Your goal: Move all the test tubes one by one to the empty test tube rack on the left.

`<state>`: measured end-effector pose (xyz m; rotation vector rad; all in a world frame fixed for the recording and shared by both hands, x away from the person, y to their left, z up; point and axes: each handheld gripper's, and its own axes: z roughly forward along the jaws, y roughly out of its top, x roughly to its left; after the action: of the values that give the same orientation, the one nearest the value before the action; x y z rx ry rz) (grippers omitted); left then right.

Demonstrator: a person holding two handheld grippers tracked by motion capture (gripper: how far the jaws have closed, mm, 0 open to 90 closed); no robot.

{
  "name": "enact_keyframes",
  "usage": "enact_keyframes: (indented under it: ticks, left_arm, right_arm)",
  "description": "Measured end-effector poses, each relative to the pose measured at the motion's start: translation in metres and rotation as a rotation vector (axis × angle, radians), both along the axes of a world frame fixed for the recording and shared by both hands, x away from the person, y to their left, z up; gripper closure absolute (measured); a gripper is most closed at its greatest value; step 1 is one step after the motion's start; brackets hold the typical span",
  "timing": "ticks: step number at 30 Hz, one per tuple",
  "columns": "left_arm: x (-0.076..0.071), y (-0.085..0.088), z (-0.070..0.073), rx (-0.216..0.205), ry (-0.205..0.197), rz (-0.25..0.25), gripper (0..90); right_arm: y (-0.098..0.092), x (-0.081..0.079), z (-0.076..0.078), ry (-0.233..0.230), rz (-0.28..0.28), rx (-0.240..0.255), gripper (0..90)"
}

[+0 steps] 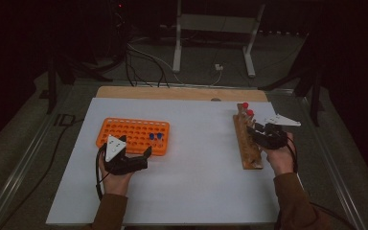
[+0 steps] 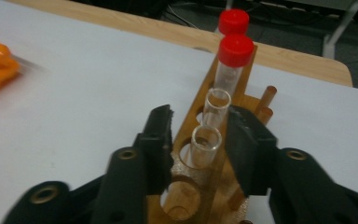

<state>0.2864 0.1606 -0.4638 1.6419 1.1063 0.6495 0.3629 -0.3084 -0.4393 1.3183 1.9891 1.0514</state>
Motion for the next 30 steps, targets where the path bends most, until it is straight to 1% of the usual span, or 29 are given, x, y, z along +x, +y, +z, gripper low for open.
enact_keyframes:
  ticks: [2, 4, 8, 11, 21, 30]
  left_arm:
    - [0.0, 0.0, -0.001, 0.002, 0.004, 0.0, 0.5]
    - [0.0, 0.0, -0.001, 0.0, 0.006, 0.0, 0.5]
    - [0.001, -0.001, -0.002, 0.006, 0.009, 0.0, 0.5]
    - [0.001, -0.002, -0.003, 0.007, 0.011, 0.001, 0.6]
    - [0.001, -0.004, -0.004, 0.017, 0.018, -0.003, 0.6]
    - [0.002, -0.006, -0.006, 0.025, 0.026, -0.009, 0.6]
  right_arm:
    - [0.0, 0.002, -0.002, 0.006, -0.001, -0.015, 65.9]
    - [0.0, 0.003, -0.005, 0.02, -0.005, -0.026, 71.2]
    - [0.0, 0.007, -0.009, 0.035, -0.004, -0.028, 74.5]
    - [0.002, 0.008, -0.012, 0.044, 0.003, -0.028, 75.2]
    - [0.004, 0.008, -0.012, 0.04, -0.003, -0.019, 76.0]
    - [0.003, 0.008, -0.011, 0.047, 0.006, -0.033, 76.1]
